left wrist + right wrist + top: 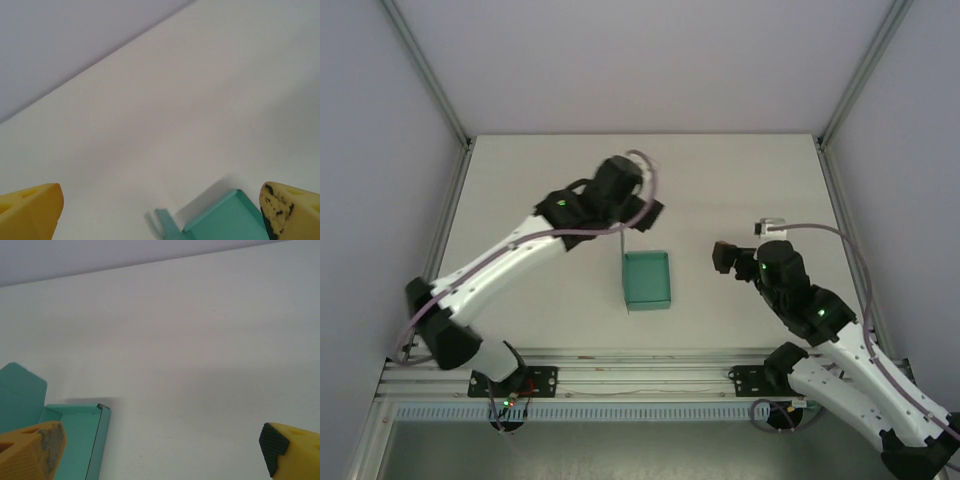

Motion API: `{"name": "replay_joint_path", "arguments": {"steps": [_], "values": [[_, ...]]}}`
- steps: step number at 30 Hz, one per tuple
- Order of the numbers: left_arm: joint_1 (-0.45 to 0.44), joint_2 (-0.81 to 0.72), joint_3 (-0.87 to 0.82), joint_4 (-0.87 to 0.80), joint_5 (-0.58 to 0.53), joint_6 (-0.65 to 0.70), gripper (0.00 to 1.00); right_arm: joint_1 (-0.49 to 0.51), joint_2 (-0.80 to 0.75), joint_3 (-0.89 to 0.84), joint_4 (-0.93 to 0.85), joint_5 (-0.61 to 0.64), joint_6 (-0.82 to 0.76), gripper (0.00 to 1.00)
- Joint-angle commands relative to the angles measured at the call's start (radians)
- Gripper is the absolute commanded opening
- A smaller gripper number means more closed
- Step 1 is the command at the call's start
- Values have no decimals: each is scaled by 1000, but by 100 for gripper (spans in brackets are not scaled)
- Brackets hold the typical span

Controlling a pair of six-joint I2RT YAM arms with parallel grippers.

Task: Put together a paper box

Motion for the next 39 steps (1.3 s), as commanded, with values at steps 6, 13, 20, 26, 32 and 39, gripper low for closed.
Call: {"name": "replay_joint_path", "arguments": {"steps": [6, 13, 20, 26, 32, 39], "values": [[261, -341, -552, 57, 125, -412, 100, 0, 459, 144, 75, -544, -657, 100], [289, -574, -764, 37, 106, -516, 100, 5, 1003, 510, -128, -688, -1036, 92], [290, -597, -781, 37, 96, -534, 100, 17, 1287, 709, -126, -632, -988, 55], [291, -581, -759, 34, 83, -534, 100, 25, 1313, 680, 22, -499, -816, 22], [290, -573, -742, 31, 73, -535, 100, 45, 1251, 593, 102, -271, -505, 13], [290, -556, -747, 63, 67, -567, 100, 141, 1186, 491, -87, 103, 116, 12]]}}
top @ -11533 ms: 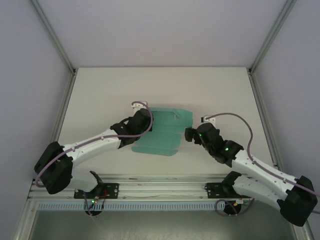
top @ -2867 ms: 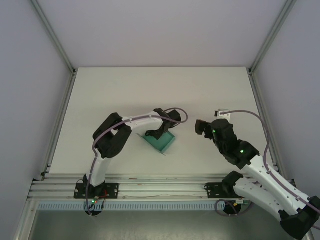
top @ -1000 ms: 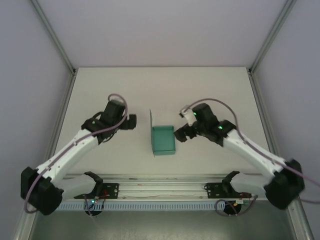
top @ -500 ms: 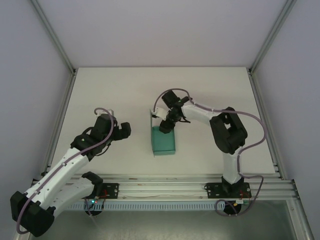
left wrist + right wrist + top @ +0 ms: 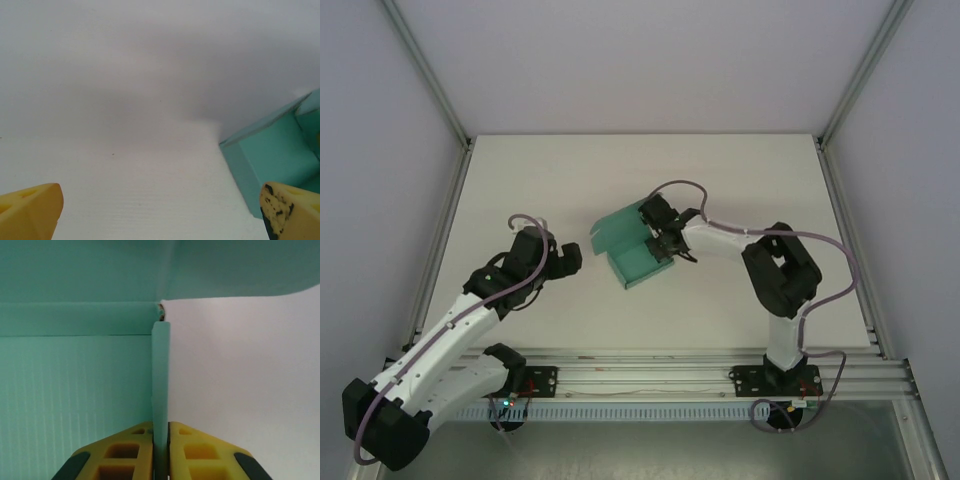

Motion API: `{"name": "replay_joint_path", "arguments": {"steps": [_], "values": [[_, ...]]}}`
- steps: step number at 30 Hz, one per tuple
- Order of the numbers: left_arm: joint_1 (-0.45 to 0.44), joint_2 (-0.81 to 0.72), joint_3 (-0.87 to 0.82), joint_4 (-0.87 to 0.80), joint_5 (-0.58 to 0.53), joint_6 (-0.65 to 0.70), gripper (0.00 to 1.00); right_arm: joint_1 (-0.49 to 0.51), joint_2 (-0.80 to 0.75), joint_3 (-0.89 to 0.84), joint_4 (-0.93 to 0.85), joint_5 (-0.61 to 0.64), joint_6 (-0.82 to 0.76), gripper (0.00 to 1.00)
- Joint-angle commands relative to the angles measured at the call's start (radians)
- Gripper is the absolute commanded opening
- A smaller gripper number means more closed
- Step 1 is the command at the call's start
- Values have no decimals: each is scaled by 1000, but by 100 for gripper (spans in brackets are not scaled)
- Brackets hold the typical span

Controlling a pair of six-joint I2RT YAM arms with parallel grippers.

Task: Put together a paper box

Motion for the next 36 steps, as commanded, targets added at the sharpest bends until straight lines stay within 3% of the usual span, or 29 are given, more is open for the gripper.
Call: {"name": "replay_joint_path", "arguments": {"steps": [1, 5, 8, 17, 22, 25, 30, 33, 36], "values": [[7, 13, 25, 36, -19, -14, 100, 62, -54, -66, -127, 225, 375, 12], [7, 40, 22, 87, 18, 31, 100, 115, -108, -117, -141, 242, 523, 13], [7, 72, 22, 133, 77, 81, 100, 143, -155, -136, -140, 276, 547, 19], [6, 150, 34, 284, 310, 274, 100, 148, -387, -207, -49, 273, 480, 58], [5, 186, 74, 284, 391, 407, 100, 132, -552, -293, 66, 198, 169, 81], [3, 209, 96, 290, 442, 499, 100, 68, -614, -311, 118, 51, -62, 90], [4, 314, 186, 256, 447, 586, 100, -123, -570, -228, 90, -273, -359, 92], [4, 375, 237, 224, 492, 646, 100, -169, -506, -185, 34, -410, -587, 92], [6, 413, 248, 223, 483, 706, 96, -194, -423, -103, -58, -472, -689, 87]]}}
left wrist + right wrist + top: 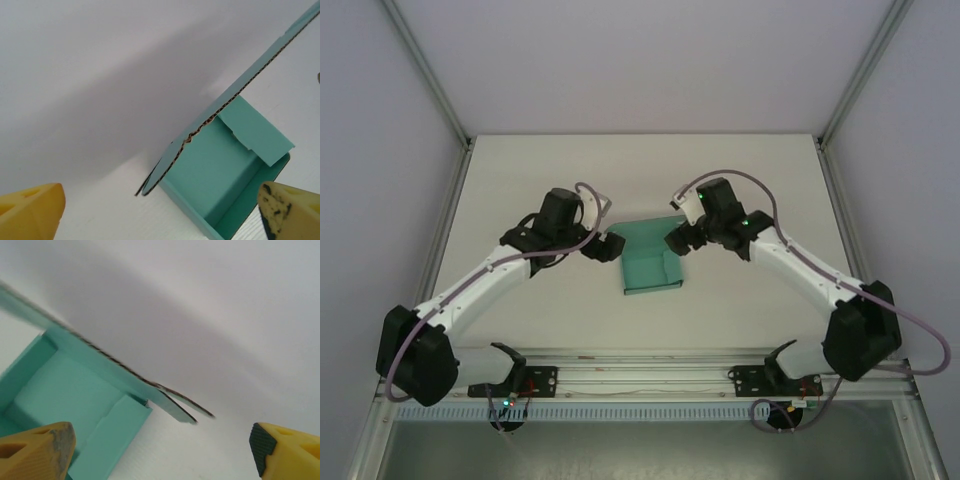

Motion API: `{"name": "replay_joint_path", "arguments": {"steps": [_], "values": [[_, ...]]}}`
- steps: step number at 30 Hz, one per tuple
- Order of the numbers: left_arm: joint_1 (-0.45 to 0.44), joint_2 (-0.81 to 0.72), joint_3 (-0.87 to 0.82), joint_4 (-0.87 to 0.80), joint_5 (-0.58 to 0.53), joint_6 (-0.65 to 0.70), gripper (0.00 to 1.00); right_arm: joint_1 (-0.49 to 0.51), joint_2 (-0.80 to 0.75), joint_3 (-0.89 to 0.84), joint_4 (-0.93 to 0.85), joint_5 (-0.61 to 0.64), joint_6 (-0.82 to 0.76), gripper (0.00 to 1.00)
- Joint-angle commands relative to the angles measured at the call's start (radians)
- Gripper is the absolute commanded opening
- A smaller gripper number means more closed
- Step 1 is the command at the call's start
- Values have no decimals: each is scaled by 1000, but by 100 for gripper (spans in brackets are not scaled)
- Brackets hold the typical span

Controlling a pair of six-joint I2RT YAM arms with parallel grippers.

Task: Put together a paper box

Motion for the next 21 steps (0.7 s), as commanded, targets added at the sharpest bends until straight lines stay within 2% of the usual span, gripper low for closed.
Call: {"name": "replay_joint_path", "arguments": {"steps": [1, 4, 8, 10, 15, 17, 19, 20, 21], "values": [[6, 39, 40, -40, 28, 126, 95, -20, 85, 94, -124, -155, -240, 85], [7, 94, 75, -65, 10, 156, 92, -43, 161, 161, -159, -125, -238, 78], [9, 176, 123, -99, 4, 177, 81, -64, 236, 216, -205, -106, -240, 71], [8, 206, 145, -123, -1, 178, 75, -65, 256, 226, -222, -81, -241, 71], [8, 202, 148, -124, 8, 166, 75, -68, 214, 176, -132, -37, -133, 74], [8, 171, 137, -115, -4, 143, 79, -68, 155, 131, -58, -3, -56, 77], [8, 123, 105, -89, -36, 114, 87, -68, 85, 80, 11, 49, 33, 81], [9, 88, 79, -69, -72, 84, 98, -68, 41, 48, 44, 97, 106, 83], [8, 55, 54, -49, -104, 42, 100, -69, 6, 24, 60, 146, 185, 84]]}}
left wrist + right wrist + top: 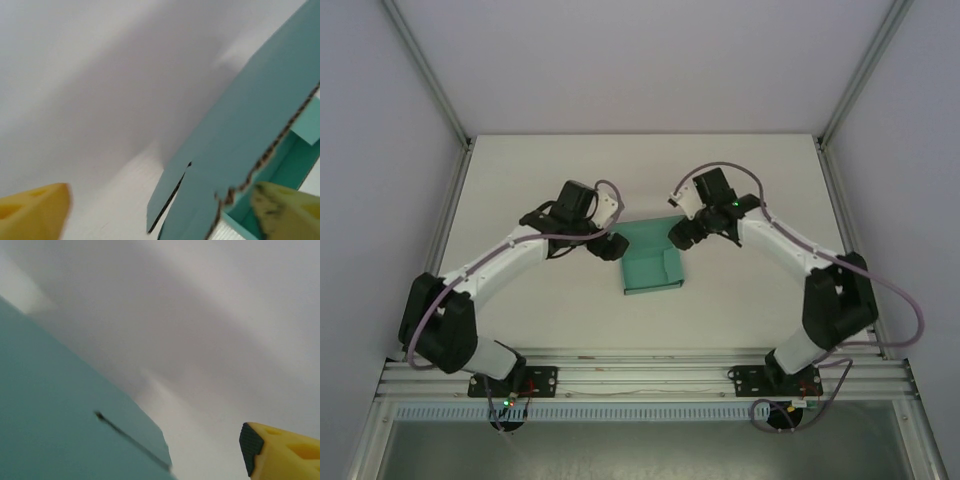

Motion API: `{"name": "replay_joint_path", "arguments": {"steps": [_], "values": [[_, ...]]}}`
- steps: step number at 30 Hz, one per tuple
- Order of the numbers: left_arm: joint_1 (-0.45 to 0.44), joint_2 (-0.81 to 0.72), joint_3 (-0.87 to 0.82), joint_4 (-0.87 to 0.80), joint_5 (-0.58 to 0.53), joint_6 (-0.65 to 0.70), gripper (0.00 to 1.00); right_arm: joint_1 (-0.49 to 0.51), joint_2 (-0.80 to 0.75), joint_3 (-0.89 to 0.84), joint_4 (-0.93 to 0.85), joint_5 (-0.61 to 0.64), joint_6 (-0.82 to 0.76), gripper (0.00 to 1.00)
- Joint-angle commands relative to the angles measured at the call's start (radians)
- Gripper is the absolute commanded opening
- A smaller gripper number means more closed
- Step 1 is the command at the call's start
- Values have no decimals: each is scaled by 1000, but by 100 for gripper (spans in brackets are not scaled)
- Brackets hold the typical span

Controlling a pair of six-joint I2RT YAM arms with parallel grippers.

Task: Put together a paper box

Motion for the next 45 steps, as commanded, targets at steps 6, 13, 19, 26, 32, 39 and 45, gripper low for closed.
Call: {"name": "replay_joint_path", "arguments": {"steps": [6, 13, 19, 26, 32, 39, 45], "values": [[8, -354, -290, 124, -296, -474, 100, -1, -314, -269, 103, 91, 679, 72], [8, -511, -535, 132, -266, -673, 100, 12, -316, -433, 289, -76, 830, 49], [8, -492, -572, 185, -218, -690, 100, 38, -152, -406, 337, -130, 819, 47], [8, -437, -569, 221, -191, -679, 100, 103, -23, -370, 341, -60, 818, 47], [8, -403, -561, 223, -180, -682, 100, 137, 57, -344, 308, 91, 836, 34], [8, -404, -554, 212, -173, -682, 100, 177, 144, -294, 219, 249, 848, 18], [8, -414, -543, 188, -187, -683, 100, 206, 267, -174, 5, 394, 848, 0]]}}
